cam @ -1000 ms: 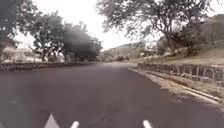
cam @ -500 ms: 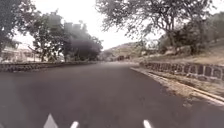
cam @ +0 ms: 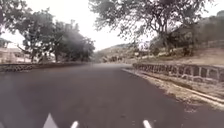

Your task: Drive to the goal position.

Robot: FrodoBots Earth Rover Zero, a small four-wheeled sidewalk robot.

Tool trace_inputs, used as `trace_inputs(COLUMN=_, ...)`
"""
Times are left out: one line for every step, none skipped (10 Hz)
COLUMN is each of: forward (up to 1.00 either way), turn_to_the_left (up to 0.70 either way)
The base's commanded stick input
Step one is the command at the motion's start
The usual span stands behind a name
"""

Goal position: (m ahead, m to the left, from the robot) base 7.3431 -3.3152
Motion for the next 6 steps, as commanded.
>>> trace_inputs(forward=0.50, turn_to_the_left=0.00)
trace_inputs(forward=0.50, turn_to_the_left=0.00)
trace_inputs(forward=0.50, turn_to_the_left=0.00)
trace_inputs(forward=0.50, turn_to_the_left=0.00)
trace_inputs(forward=0.50, turn_to_the_left=0.00)
trace_inputs(forward=0.50, turn_to_the_left=0.00)
